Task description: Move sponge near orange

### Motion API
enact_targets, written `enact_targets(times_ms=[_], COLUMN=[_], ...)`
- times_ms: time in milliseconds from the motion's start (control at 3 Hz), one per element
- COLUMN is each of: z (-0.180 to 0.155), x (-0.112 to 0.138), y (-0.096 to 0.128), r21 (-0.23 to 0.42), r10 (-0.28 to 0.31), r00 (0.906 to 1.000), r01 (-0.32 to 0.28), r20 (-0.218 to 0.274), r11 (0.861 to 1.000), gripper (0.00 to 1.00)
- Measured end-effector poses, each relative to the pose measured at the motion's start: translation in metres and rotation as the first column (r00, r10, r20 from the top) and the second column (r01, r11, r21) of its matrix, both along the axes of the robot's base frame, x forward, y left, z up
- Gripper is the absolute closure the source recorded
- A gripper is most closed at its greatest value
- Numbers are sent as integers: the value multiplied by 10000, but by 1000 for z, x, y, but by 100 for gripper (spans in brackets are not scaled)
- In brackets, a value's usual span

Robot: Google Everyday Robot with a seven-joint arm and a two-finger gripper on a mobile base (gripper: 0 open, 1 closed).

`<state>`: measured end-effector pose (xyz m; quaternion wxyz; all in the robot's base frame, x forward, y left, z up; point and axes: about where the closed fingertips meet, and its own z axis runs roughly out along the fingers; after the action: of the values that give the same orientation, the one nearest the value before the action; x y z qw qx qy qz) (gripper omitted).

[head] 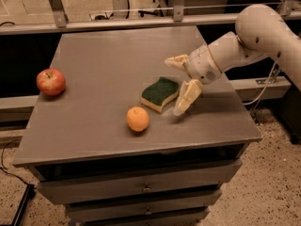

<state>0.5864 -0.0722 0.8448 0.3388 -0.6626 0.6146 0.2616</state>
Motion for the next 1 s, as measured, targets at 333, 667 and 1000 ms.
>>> enact_targets(times_ms=[333, 667, 1000], z=[9, 41, 88], x=[7, 19, 27], y=[-25, -79, -132], r21=[291, 949, 1450], r10=[-658, -1910, -2958], r00=[9975, 9753, 9295], r01=[650, 1809, 2687], r20=[259, 1111, 2202], r11=[9975, 9789, 9522], gripper=[0, 0, 0])
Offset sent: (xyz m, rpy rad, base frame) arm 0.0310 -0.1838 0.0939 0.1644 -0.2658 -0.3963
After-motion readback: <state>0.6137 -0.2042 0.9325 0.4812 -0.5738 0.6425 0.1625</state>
